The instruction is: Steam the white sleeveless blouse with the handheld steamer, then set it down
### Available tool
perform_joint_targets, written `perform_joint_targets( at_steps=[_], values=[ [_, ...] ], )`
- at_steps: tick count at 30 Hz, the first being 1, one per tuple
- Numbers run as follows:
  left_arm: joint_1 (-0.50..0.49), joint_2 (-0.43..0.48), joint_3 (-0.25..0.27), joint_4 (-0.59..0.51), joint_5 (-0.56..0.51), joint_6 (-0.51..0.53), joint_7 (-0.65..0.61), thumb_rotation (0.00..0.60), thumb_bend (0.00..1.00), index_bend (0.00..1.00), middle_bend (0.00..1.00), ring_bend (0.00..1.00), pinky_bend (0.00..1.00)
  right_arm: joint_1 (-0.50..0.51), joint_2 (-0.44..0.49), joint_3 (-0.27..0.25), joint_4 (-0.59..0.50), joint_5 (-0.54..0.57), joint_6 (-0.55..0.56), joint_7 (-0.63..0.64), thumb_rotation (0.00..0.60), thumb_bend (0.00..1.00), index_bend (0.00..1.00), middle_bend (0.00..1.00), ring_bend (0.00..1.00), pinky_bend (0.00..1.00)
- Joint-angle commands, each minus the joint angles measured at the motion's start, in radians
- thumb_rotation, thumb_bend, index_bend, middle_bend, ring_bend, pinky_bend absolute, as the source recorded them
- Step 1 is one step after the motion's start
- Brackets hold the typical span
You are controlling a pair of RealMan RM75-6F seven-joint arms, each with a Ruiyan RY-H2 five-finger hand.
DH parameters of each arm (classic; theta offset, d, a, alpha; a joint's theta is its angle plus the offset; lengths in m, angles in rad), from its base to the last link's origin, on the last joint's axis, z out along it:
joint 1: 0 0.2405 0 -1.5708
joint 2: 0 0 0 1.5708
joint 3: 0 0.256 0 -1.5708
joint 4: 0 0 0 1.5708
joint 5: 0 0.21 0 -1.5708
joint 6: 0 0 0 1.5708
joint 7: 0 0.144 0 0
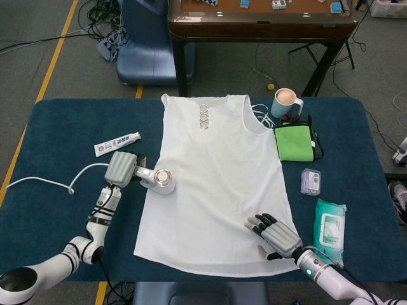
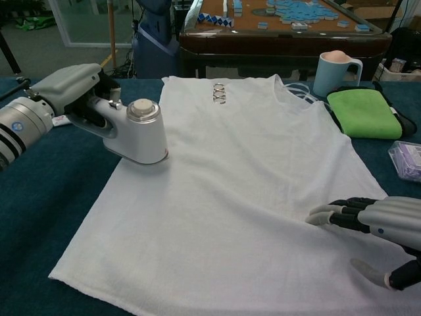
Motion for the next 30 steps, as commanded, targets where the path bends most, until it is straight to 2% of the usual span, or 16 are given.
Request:
perform_joint_targets(
  at_steps=[1,6,17,25,30],
  values=[
    [0.046,0.069,0.023,-0.204,-0.001,0.033,0.114,0.600,0.20,0.89,0.72,0.60,0.57,0.000,0.000,0.000,0.000,-0.001,0.000,0.000,0.443,0.57,0.00,0.06,0.00,0.00],
    [0.054,0.040,0.053,-0.271,0.022,0.046,0.180,0.600,0.20,0.89,0.72,0.60,0.57,-0.003,0.003,-0.001,-0.002,0.001,0.004,0.000,0.444,0.57,0.00,0.06,0.00,0.00],
    [0.045,-0.078,0.071,-0.149,0.055,0.048,0.177,0.600,0.20,0.89,0.72,0.60,0.57,-0.009,0.003,-0.001,-0.007,0.005,0.008,-0.007,0.444,0.57,0.00,0.06,0.00,0.00],
    [0.056,-0.080,0.092,-0.127,0.074,0.043,0.166,0.600,0.20,0.89,0.72,0.60,0.57,-0.008,0.001,-0.001,-0.003,0.005,0.004,-0.004,0.444,0.57,0.00,0.06,0.00,0.00],
    [0.063,-0.061,0.108,-0.150,0.091,0.041,0.170,0.600,0.20,0.89,0.72,0.60,0.57,-0.006,-0.002,0.000,-0.003,0.003,0.002,-0.004,0.443,0.57,0.00,0.06,0.00,0.00]
  ],
)
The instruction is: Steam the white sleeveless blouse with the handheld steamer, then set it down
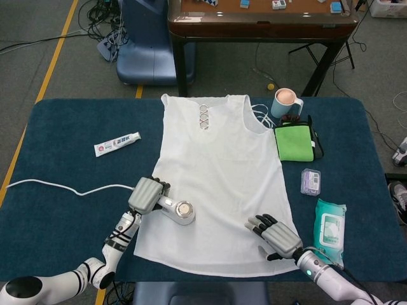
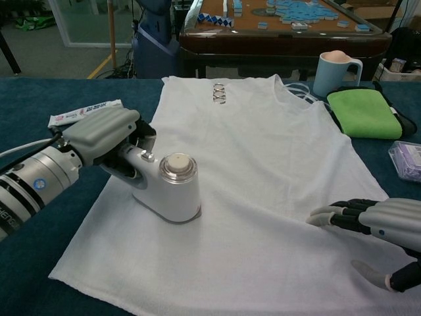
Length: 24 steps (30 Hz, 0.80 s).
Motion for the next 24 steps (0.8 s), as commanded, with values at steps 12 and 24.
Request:
perform_joint_targets(
  at_steps=[12,24],
  values=[
    [0.037,0.099,0.062,-0.183,0.012,-0.052,0.066,0.600,0.20,0.89,0.72,0.59,0.54,-0.002,-0.001,-0.003,-0.002,-0.003,0.001,-0.002,0.443,0.57,0.00,0.06,0.00,0.00],
    [0.042,0.110,0.055,-0.200,0.005,-0.079,0.077,0.600,0.20,0.89,0.72,0.59,0.54,-0.002,-0.001,-0.002,-0.001,-0.003,0.003,-0.001,0.443,0.57,0.00,0.06,0.00,0.00]
  ],
)
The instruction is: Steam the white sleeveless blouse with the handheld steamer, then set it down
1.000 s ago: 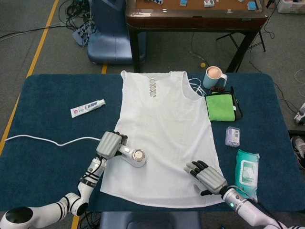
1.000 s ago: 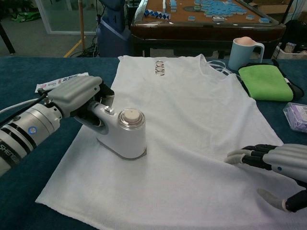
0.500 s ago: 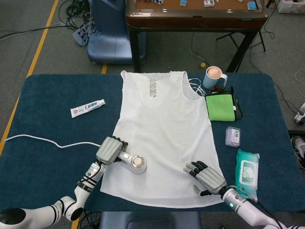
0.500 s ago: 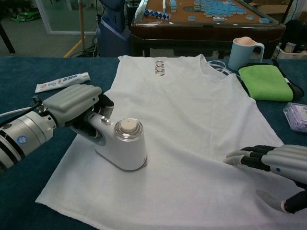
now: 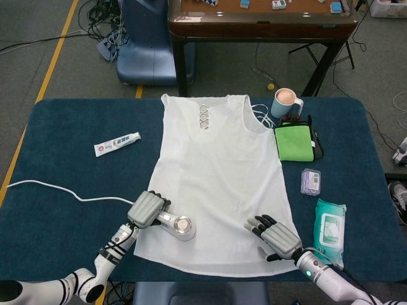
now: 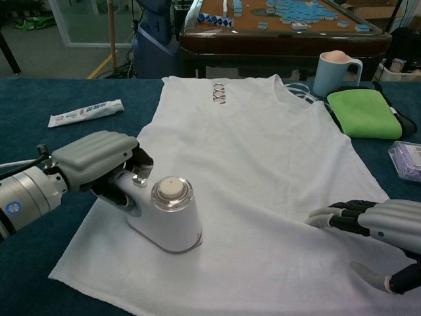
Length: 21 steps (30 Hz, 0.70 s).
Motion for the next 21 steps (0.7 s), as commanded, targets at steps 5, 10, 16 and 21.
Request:
perform_joint_targets(
  at_steps=[5,10,16,21],
  values=[
    [-0.021,-0.030,-0.041,0.084,-0.008,-0.006,-0.019,0.600,0.20,0.89,0.72,0.59,0.54,-0.001,0.001,0.002,-0.001,0.003,0.001,-0.001,0.443,0.57,0.00,0.06,0.00,0.00],
    [-0.037,-0.056,-0.064,0.169,-0.016,-0.015,-0.039,0.600,0.20,0.89,0.72,0.59,0.53,-0.001,0.003,0.003,-0.002,0.004,0.003,-0.002,0.443,0.57,0.00,0.06,0.00,0.00],
    [-0.053,-0.083,-0.089,0.270,-0.030,-0.022,-0.069,0.600,0.20,0.89,0.72,0.59,0.53,-0.002,0.006,0.004,-0.005,0.006,0.005,-0.005,0.443,0.57,0.00,0.06,0.00,0.00],
    [-0.061,-0.096,-0.097,0.354,-0.028,-0.016,-0.087,0.600,0.20,0.89,0.72,0.59,0.53,-0.004,0.010,0.004,-0.009,0.005,0.009,-0.007,0.444,0.57,0.00,0.06,0.00,0.00]
  ],
)
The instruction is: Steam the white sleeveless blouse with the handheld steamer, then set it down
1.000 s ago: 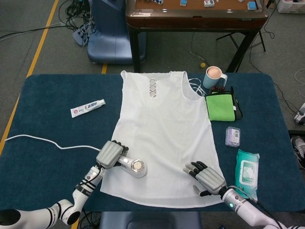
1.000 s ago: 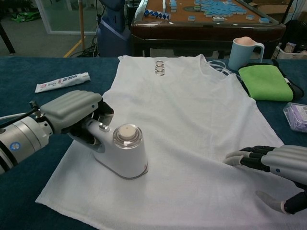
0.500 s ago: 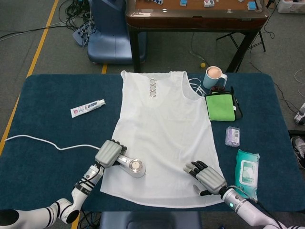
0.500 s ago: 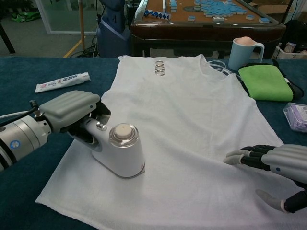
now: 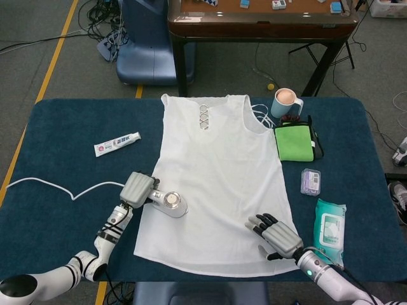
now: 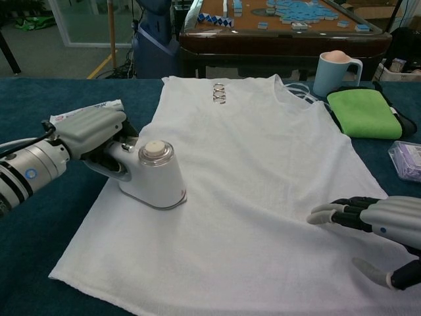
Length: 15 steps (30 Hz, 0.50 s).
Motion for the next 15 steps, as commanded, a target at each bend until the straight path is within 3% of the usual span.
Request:
perform_joint_targets(
  at_steps=[1,15],
  values=[
    [-0.007,-0.010,-0.006,0.051,0.002,0.008,-0.012,0.600,0.20,0.89,0.72,0.59,0.53,-0.001,0.002,0.001,-0.002,0.000,0.001,0.000,0.444,0.57,0.00,0.06,0.00,0.00],
    [0.003,0.008,0.007,0.162,0.027,0.059,-0.043,0.600,0.20,0.89,0.72,0.58,0.53,0.000,0.008,0.003,-0.014,-0.002,0.006,-0.004,0.444,0.57,0.00,0.06,0.00,0.00]
  ],
)
